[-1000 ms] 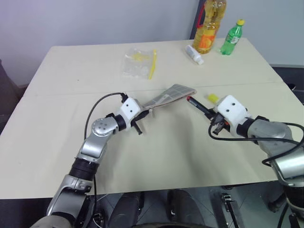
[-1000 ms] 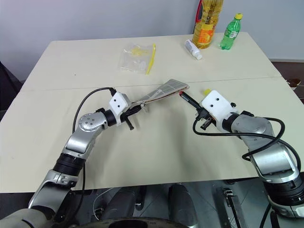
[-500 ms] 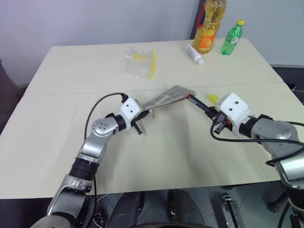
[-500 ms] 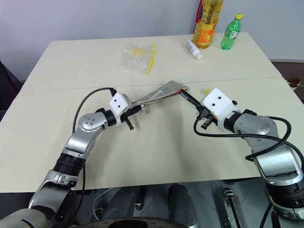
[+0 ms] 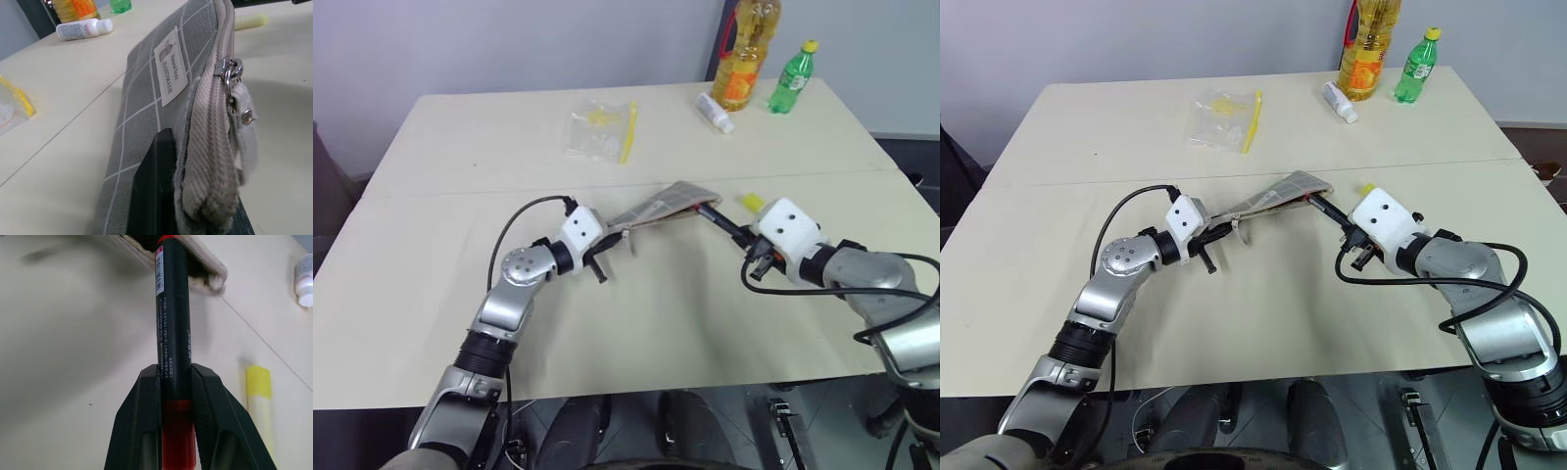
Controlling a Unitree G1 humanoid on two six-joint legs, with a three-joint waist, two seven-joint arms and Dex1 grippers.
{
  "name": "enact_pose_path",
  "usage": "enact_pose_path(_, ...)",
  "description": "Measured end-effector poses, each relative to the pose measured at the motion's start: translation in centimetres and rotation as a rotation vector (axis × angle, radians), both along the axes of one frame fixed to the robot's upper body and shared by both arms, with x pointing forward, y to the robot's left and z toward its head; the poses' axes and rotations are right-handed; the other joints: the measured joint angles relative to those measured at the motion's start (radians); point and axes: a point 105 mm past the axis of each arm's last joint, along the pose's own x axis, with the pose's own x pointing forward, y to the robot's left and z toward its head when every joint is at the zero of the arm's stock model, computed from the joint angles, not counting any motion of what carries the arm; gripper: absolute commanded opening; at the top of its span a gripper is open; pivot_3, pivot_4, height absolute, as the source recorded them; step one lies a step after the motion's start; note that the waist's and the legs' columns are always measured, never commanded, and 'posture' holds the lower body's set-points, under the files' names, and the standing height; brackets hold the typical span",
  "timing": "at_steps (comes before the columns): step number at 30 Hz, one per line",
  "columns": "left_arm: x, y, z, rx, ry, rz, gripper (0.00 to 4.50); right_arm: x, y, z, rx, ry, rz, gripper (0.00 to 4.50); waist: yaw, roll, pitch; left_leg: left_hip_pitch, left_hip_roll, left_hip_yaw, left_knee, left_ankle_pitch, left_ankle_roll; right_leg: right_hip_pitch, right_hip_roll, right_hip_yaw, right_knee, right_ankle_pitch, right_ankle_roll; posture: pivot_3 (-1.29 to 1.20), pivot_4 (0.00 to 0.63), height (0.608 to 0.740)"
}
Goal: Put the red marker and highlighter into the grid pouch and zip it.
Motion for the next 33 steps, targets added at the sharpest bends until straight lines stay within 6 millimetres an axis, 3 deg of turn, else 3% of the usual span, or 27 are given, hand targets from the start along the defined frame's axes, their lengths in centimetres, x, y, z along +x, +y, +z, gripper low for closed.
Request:
enact_pose_path(6, -0.1, -0.1, -0.1, 0.004, 0.006, -0.016, 0.0, -0.1, 0.1, -0.1, -0.059, 0.001, 0.03, 0.3, 0.0, 0.0, 0.0, 0.0, 0.0, 0.0, 0.0, 0.0, 0.0, 0.0, 0.0, 0.0, 0.0, 0.0, 0.0, 0.0, 0.15, 0.74)
enact_pose_path(12, -1.3, -0.5, -0.3, 0.093, -0.017, -0.121, 0.0, -0.6, 0.6, -0.3, -0.356, -0.034, 0.185, 0.3, -0.001, 0.0, 0.0, 0.0, 0.0, 0.0, 0.0, 0.0, 0.0, 0.0, 0.0, 0.0, -0.001, -0.002, -0.003, 0.0, 0.15, 0.74)
enact_pose_path(18, -1.9, -1.0, 0.3, 0.188, -0.048, -0.239, 0.0, -0.8, 3.6, 0.1, -0.475, -0.092, 0.384, 0.3, -0.002, 0.0, 0.0, 0.0, 0.0, 0.0, 0.0, 0.0, 0.0, 0.0, 0.0, 0.0, -0.001, -0.002, -0.003, 0.0, 0.15, 0.74)
enact_pose_path(23, -2.3, -1.4, 1.0, 0.217, -0.061, -0.297, 0.0, -0.7, 5.8, -0.4, -0.466, -0.106, 0.456, 0.3, -0.001, 0.0, 0.0, -0.001, 0.0, 0.0, 0.0, 0.0, 0.0, -0.001, 0.0, 0.0, -0.001, -0.002, -0.003, 0.0, 0.15, 0.74)
enact_pose_path(30, -2.3, -1.7, 0.8, 0.21, -0.045, -0.298, 0.0, -0.5, 5.9, 0.3, -0.419, -0.105, 0.445, 3.76, 0.0, 0.0, 0.0, -0.001, 0.0, 0.0, 0.0, 0.0, 0.0, -0.001, 0.0, 0.0, 0.0, -0.001, -0.002, 0.0, 0.15, 0.74)
enact_pose_path(33, -2.0, -1.7, 1.0, 0.182, -0.035, -0.266, 0.0, -0.8, 5.2, 1.7, -0.305, -0.099, 0.397, 3.76, 0.0, 0.0, 0.0, -0.001, 0.0, 0.0, 0.001, 0.0, 0.0, -0.001, 0.0, 0.0, 0.0, 0.0, 0.0, 0.0, 0.15, 0.74)
